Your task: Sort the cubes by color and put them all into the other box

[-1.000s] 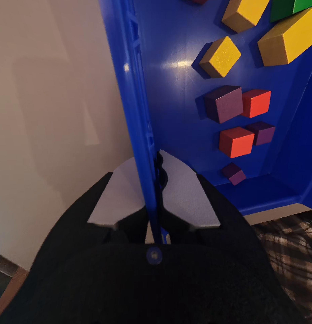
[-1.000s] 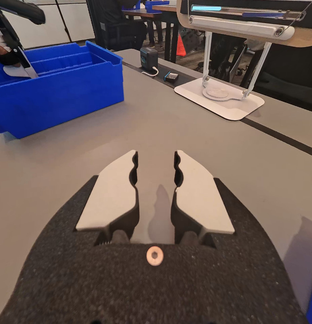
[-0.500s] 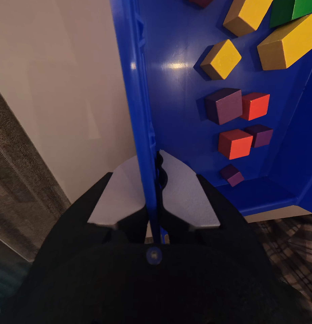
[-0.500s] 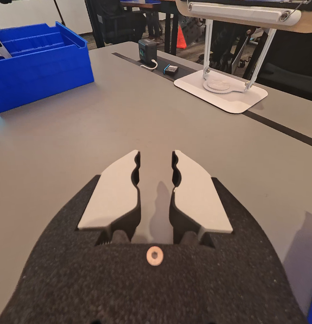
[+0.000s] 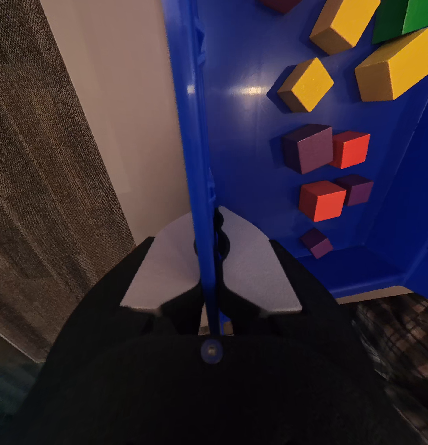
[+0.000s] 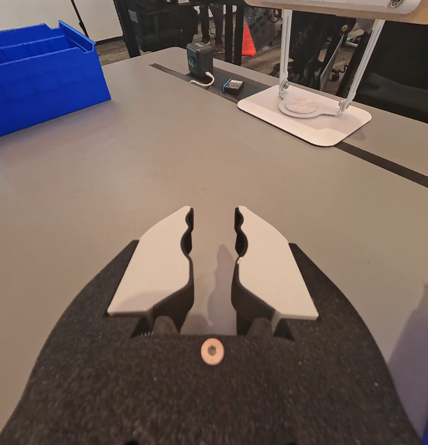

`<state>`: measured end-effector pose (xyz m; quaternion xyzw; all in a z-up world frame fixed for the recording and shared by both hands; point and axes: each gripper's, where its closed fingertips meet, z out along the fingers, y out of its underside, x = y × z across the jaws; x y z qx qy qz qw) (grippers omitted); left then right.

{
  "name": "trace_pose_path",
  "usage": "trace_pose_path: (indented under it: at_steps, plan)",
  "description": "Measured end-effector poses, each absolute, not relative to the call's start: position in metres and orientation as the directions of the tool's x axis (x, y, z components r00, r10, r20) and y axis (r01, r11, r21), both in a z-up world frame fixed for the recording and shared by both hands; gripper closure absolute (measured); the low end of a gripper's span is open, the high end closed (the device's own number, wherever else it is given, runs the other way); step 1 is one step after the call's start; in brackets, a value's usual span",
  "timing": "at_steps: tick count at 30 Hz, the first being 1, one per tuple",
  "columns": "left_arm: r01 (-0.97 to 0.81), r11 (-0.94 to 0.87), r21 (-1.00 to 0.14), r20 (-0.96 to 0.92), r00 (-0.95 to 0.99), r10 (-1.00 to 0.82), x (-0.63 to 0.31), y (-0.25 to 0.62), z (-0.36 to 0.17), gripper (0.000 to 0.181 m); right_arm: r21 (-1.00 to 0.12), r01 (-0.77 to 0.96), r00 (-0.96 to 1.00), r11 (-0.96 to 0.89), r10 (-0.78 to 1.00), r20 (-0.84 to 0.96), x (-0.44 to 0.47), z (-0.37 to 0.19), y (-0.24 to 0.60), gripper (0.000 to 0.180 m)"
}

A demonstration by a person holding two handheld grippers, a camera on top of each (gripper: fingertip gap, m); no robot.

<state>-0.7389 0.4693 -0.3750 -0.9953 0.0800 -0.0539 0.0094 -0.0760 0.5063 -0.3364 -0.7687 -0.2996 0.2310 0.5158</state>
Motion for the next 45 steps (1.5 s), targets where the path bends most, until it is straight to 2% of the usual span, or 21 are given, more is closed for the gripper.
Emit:
trace_pose_path:
  at_steps: [24, 45]
  plan:
    - [-0.045, -0.998, -0.037, 0.144, 0.988, -0.049, -0.758, 0.492, -0.383, 0.177, -0.918, 0.212, 0.71, -0.336, 0.698, -0.091, -0.075, -0.344, 0.507, 0.148]
    - [-0.062, -0.997, -0.056, 0.158, 0.985, -0.07, -0.763, 0.501, -0.385, 0.177, -0.908, 0.21, 0.705, -0.362, 0.699, -0.116, -0.076, -0.35, 0.508, 0.148]
